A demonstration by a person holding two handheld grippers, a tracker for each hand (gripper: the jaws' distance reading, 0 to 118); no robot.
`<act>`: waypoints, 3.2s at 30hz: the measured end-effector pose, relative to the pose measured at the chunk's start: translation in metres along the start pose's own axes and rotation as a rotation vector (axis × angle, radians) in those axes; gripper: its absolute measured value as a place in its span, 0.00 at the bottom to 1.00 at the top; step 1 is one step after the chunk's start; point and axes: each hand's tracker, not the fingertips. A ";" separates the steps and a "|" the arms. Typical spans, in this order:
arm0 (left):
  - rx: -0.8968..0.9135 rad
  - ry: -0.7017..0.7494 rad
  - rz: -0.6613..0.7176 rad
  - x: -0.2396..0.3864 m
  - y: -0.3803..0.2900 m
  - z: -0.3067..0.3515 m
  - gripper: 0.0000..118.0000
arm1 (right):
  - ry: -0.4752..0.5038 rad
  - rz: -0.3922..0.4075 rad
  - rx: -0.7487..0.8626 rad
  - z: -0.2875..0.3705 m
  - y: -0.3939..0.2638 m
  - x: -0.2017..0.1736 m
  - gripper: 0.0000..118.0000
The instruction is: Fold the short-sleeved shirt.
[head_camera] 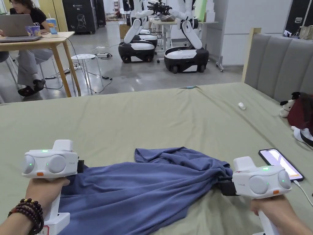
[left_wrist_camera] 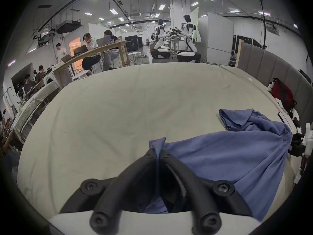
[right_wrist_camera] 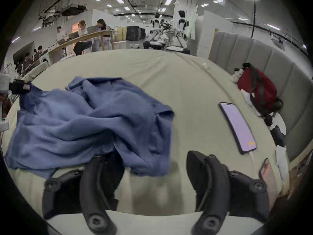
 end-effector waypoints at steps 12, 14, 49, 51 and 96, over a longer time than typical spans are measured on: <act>0.023 0.018 0.002 -0.001 0.006 -0.004 0.01 | -0.010 0.069 0.083 0.009 0.017 -0.019 0.09; 0.059 -0.001 0.050 0.000 0.016 0.004 0.01 | -0.010 0.071 0.146 0.019 0.037 -0.028 0.09; 0.626 0.239 0.026 -0.065 0.342 0.141 0.01 | -0.019 0.022 0.592 0.113 0.415 -0.086 0.09; 0.616 0.249 0.025 -0.065 0.341 0.140 0.01 | -0.020 0.022 0.584 0.106 0.414 -0.086 0.09; 0.283 0.191 0.064 -0.055 0.027 0.146 0.01 | 0.028 0.081 0.336 0.116 0.114 -0.103 0.09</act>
